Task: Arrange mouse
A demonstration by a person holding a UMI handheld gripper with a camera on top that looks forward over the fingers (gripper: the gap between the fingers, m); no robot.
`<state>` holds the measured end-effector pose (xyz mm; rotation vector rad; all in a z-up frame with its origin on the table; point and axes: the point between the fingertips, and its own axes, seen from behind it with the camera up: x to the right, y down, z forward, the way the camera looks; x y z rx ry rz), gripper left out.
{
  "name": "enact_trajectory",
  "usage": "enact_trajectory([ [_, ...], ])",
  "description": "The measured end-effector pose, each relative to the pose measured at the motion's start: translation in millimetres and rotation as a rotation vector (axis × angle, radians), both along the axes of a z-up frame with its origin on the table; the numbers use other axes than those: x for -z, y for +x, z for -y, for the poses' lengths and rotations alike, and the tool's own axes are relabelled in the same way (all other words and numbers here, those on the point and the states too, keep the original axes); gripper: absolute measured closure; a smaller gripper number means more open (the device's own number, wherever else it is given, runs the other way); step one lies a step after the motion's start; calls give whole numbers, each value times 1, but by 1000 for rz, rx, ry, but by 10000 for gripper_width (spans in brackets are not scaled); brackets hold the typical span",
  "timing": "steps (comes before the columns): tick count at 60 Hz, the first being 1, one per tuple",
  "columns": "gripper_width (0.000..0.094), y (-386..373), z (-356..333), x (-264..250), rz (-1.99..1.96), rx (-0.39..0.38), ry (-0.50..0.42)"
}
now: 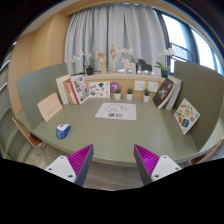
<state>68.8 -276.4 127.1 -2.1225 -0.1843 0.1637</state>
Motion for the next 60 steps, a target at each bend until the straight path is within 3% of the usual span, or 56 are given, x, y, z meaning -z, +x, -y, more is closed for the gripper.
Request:
enact_trajectory([
  [27, 134, -246, -26, 110, 1, -167, -185],
  [48, 179, -321, -122, 143, 33, -58, -235],
  [56, 355, -321, -140, 146, 93, -22, -251],
  [60, 389, -320, -142, 147, 94, -3, -272],
])
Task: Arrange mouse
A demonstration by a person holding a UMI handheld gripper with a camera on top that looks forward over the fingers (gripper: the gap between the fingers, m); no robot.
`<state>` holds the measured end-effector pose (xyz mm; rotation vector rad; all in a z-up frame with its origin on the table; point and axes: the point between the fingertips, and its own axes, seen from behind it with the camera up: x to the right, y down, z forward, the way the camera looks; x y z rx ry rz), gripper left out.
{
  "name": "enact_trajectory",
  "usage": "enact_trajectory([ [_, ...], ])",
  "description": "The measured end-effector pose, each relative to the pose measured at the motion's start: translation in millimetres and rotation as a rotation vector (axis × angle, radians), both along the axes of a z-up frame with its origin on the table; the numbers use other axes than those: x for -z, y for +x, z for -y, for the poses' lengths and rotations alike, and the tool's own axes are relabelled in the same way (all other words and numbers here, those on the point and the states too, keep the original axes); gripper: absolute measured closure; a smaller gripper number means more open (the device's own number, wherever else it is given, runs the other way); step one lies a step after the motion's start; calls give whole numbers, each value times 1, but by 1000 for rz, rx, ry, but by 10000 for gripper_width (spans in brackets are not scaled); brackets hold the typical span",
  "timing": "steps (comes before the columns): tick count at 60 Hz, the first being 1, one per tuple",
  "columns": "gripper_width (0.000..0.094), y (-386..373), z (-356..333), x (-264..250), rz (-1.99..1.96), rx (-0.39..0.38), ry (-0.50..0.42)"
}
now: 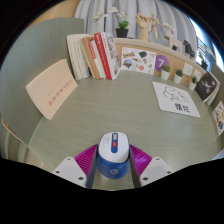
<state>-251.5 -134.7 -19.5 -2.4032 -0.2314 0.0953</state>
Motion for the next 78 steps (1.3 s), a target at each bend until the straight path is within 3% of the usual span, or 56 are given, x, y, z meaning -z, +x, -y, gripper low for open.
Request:
enact_trajectory([
  [10, 548, 4, -5, 0, 2, 28, -30],
  [23, 555, 12, -14, -13, 45, 12, -89],
  [42, 553, 99, -147, -194, 31, 128, 238],
  [50, 555, 164, -205, -231, 35, 177, 300],
  [60, 557, 242, -264, -199, 61, 237, 232],
  [78, 555, 275, -279, -48, 0, 227, -28],
])
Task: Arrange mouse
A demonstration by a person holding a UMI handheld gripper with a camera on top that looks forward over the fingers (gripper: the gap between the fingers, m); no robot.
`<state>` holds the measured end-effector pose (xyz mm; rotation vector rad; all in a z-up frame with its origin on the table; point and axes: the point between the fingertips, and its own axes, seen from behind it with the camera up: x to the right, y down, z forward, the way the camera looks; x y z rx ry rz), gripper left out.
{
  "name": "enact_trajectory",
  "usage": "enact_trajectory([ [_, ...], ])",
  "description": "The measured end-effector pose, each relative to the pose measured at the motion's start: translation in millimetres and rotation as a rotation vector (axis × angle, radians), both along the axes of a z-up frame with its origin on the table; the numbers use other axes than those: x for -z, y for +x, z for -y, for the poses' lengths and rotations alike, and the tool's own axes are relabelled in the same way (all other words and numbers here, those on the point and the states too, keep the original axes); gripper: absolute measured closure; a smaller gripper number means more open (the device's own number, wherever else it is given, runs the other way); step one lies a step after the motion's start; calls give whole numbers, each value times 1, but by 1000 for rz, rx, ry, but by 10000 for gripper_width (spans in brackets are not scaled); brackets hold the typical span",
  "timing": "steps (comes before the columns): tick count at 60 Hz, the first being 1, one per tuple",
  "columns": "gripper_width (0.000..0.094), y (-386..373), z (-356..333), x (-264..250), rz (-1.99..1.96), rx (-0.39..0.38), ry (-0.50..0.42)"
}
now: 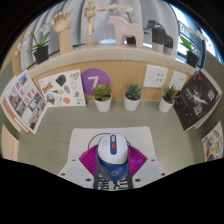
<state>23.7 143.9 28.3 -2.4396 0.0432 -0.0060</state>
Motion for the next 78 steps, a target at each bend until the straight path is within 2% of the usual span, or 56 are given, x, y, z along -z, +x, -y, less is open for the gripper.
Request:
enact_trajectory([
  [8, 548, 3, 14, 39, -14, -5, -72],
  [10, 539, 3, 10, 36, -24, -2, -39],
  [17, 450, 2, 11, 39, -76, 8, -30],
  [23, 389, 0, 12, 40, -60, -22, -38],
  [30, 165, -10, 16, 41, -43, -72, -71],
  [34, 93, -8, 22, 36, -3, -75, -95],
  [45, 92, -12, 41, -34, 22, -62, -2],
  [61, 94, -13, 112, -165, 64, 0, 224],
  [69, 93, -15, 157, -195, 65, 29, 285],
  [78, 94, -25, 203, -205, 71, 34, 297],
])
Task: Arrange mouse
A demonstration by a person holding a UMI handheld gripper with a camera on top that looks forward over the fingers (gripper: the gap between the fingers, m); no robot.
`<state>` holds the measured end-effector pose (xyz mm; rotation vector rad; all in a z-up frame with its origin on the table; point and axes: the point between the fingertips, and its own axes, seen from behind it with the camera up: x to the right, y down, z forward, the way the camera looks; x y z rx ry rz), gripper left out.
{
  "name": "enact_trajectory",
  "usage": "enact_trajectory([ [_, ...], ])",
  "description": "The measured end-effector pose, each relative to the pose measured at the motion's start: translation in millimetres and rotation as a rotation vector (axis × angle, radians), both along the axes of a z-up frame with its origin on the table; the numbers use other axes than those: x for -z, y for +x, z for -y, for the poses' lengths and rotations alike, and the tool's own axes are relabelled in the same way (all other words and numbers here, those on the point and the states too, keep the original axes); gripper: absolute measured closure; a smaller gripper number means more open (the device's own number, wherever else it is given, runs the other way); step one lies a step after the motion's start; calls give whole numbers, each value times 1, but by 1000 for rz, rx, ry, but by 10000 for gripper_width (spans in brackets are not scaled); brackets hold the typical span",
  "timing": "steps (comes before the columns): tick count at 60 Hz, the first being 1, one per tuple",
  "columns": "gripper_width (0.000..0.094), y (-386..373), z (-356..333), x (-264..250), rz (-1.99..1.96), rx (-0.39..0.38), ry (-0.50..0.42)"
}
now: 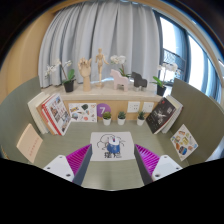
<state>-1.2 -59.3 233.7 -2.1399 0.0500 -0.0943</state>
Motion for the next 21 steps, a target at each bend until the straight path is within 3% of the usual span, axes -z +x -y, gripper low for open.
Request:
enact_trajectory([
  [21, 93, -15, 42, -19, -3, 0, 45],
])
